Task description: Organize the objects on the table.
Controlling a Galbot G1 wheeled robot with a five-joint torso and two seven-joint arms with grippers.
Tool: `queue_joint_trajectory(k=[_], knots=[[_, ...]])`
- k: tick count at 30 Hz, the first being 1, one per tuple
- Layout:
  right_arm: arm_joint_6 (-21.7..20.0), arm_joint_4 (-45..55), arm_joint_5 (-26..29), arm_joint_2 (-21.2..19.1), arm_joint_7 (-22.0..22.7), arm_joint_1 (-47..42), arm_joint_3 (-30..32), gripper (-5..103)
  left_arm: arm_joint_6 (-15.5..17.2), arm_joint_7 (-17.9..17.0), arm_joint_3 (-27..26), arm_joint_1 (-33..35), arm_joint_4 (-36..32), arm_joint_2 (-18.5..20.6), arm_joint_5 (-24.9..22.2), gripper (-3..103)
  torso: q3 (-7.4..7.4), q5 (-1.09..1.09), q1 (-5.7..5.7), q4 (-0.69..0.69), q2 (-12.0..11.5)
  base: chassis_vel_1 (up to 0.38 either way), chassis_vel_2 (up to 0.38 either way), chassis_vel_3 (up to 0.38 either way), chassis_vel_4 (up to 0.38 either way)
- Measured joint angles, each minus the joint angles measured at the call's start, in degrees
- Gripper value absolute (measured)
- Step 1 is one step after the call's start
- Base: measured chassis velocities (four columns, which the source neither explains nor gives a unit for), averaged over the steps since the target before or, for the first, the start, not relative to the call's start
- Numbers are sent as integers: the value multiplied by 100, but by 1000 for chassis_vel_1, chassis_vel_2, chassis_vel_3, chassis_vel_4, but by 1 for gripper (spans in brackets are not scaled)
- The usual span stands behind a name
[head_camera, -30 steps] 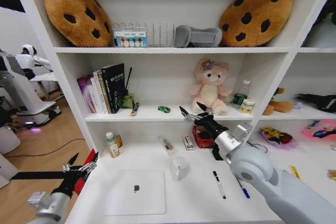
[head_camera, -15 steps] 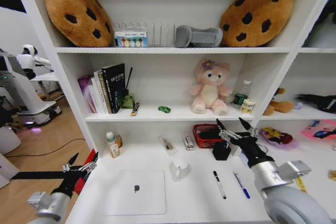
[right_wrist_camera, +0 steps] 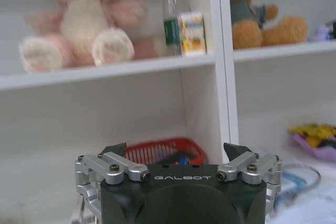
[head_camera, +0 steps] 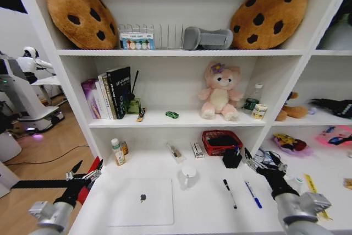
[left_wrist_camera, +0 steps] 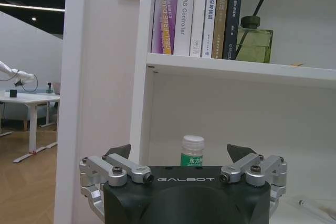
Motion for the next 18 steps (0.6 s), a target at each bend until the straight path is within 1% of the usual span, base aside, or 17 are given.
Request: queue_joint_trajectory(k=[2, 3, 6, 7, 8, 9, 10, 12, 13, 14, 15, 16, 18], knots=[[-438, -133, 200, -132, 164, -21, -111, 100, 0, 1, 0, 0, 0, 0, 0, 100, 0, -1, 0, 0, 0, 0, 0, 0, 0], [-438, -133, 200, -132, 164, -21, -111, 100, 0, 1, 0, 0, 0, 0, 0, 100, 0, -1, 0, 0, 0, 0, 0, 0, 0], [-1449, -200, 649, -419, 501, 199, -330, 100, 0, 1, 0, 0, 0, 0, 0, 100, 0, 0, 0, 0, 0, 0, 0, 0, 0], [-1449, -200, 649, -419, 501, 199, -330, 100, 0, 1, 0, 0, 0, 0, 0, 100, 0, 0, 0, 0, 0, 0, 0, 0, 0], [-2002, -219, 931, -548, 746, 416, -480, 100, 0, 1, 0, 0, 0, 0, 0, 100, 0, 0, 0, 1, 0, 0, 0, 0, 0], [-2002, -219, 931, -548, 746, 416, -480, 100, 0, 1, 0, 0, 0, 0, 0, 100, 0, 0, 0, 1, 0, 0, 0, 0, 0], [-2364, -248, 1135, -646, 923, 618, -615, 100, -1, 1, 0, 1, 0, 0, 0, 100, 0, 0, 0, 0, 0, 0, 0, 0, 0], [-2904, -298, 1463, -836, 1256, 1054, -891, 100, 0, 1, 0, 0, 0, 0, 0, 100, 0, -1, 1, 2, -1, 0, 0, 0, 0], [-2904, -298, 1463, -836, 1256, 1054, -891, 100, 0, 1, 0, 0, 0, 0, 0, 100, 0, -1, 1, 2, -1, 0, 0, 0, 0], [-3099, -322, 1596, -905, 1375, 1212, -1018, 100, 0, 1, 0, 0, 0, 0, 0, 100, 1, -1, 1, 2, -1, 0, 0, 0, 0], [-3099, -322, 1596, -905, 1375, 1212, -1018, 100, 0, 1, 0, 0, 0, 0, 0, 100, 1, -1, 1, 2, -1, 0, 0, 0, 0], [-3316, -394, 1759, -1009, 1517, 1465, -1205, 100, -1, 1, 0, 0, 0, 0, 0, 100, 1, -1, 1, 1, -1, 0, 0, 0, 0], [-3504, -507, 1881, -1108, 1590, 1712, -1400, 100, 0, 1, 0, 0, 0, 0, 0, 100, 1, -1, 1, 1, 0, 0, 0, 0, 0]])
